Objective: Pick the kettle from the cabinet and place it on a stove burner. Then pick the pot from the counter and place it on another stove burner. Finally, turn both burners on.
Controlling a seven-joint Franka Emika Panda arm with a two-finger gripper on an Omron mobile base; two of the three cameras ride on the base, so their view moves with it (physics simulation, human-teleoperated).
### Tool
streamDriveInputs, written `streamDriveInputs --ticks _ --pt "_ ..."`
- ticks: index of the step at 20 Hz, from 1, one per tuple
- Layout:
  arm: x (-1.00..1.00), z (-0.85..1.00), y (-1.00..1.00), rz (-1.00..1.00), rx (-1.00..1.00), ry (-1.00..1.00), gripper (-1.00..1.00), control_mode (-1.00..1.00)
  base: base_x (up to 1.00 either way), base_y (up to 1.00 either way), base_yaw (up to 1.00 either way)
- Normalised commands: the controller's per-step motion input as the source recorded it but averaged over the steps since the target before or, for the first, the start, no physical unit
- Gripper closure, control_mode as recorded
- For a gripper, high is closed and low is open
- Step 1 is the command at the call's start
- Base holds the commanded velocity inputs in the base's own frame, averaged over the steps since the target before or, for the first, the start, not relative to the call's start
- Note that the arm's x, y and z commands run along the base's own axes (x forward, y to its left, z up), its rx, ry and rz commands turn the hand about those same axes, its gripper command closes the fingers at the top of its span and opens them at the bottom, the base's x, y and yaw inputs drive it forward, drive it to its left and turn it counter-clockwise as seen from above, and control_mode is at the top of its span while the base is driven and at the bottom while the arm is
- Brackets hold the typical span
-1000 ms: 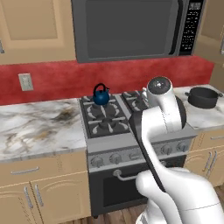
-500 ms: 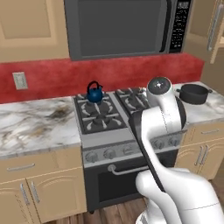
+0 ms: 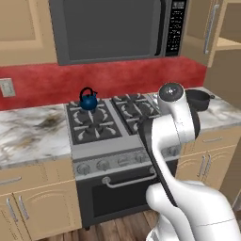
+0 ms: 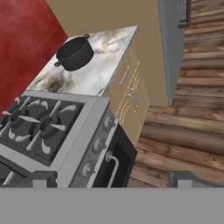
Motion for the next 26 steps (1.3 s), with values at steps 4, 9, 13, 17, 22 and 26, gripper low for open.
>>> streamDriveInputs --ticks 4,9,13,17,22,26 --pt "0.0 0.0 0.0 0.0 0.0 0.0 -1.0 1.0 -0.07 -0.53 -0.03" --pt "0.0 0.0 0.0 0.0 0.0 0.0 -1.0 1.0 -0.13 -0.52 -0.02" --pt "0.0 0.0 0.0 0.0 0.0 0.0 -1.0 1.0 -0.4 -0.53 0.0" --pt "0.0 0.0 0.0 0.0 0.0 0.0 -1.0 1.0 -0.35 -0.58 0.0" --pt "0.0 0.0 0.0 0.0 0.0 0.0 -1.0 1.0 -0.15 -0.64 0.0" --pt "0.0 0.0 0.0 0.0 0.0 0.0 -1.0 1.0 -0.02 -0.62 0.0"
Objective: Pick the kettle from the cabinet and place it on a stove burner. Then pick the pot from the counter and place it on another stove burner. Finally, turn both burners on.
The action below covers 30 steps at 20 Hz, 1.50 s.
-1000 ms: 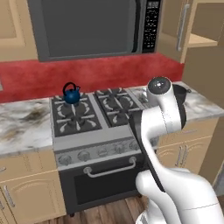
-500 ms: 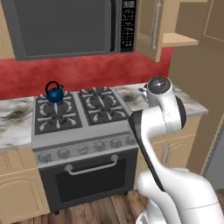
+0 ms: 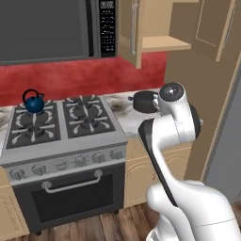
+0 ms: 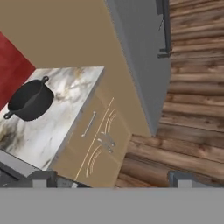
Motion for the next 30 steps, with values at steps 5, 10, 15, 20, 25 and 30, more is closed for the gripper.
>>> streamDriveInputs --ticks 5,10,15,20,25,30 --pt "0.0 0.0 0.0 0.0 0.0 0.0 -1.0 1.0 0.0 -0.61 0.0" --pt "0.0 0.0 0.0 0.0 0.0 0.0 -1.0 1.0 0.0 -0.59 0.0" --pt "0.0 0.0 0.0 0.0 0.0 0.0 -1.0 1.0 0.05 -0.49 0.04" --pt "0.0 0.0 0.0 0.0 0.0 0.0 -1.0 1.0 0.3 -0.43 0.09" --pt "0.0 0.0 0.0 0.0 0.0 0.0 -1.0 1.0 0.42 -0.38 0.11" --pt "0.0 0.0 0.0 0.0 0.0 0.0 -1.0 1.0 0.55 -0.21 0.11"
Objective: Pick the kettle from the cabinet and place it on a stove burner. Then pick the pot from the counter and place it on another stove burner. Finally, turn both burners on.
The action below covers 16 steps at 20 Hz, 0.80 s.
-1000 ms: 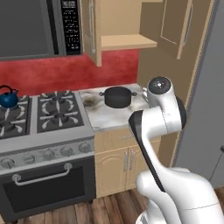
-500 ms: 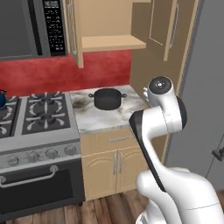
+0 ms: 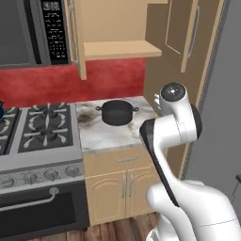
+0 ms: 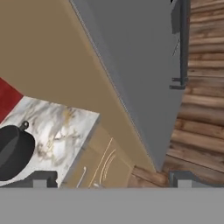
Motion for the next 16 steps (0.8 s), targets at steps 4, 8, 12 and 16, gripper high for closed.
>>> streamDriveInputs --ticks 4,8,12,16 --pt "0.0 0.0 0.0 0.0 0.0 0.0 -1.0 1.0 0.58 0.0 0.09" --pt "0.0 0.0 0.0 0.0 0.0 0.0 -1.0 1.0 0.62 -0.03 0.08" --pt "0.0 0.0 0.0 0.0 0.0 0.0 -1.0 1.0 0.63 -0.14 0.07" --pt "0.0 0.0 0.0 0.0 0.0 0.0 -1.0 1.0 0.54 -0.12 0.07"
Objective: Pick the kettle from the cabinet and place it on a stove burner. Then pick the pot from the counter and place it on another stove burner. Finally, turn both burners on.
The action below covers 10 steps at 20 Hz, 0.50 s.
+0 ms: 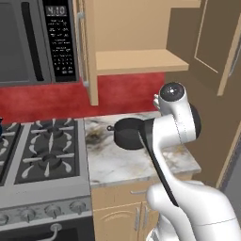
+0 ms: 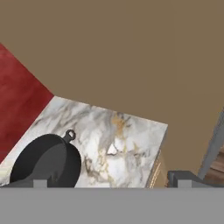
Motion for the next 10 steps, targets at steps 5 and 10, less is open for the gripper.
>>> streamDriveInputs --ticks 5,10 --pt "0.0 0.0 0.0 0.0 0.0 0.0 -1.0 1.0 0.46 -0.1 0.07" --pt "0.01 -0.01 0.0 0.0 0.0 0.0 -1.0 -1.0 0.14 0.0 0.02"
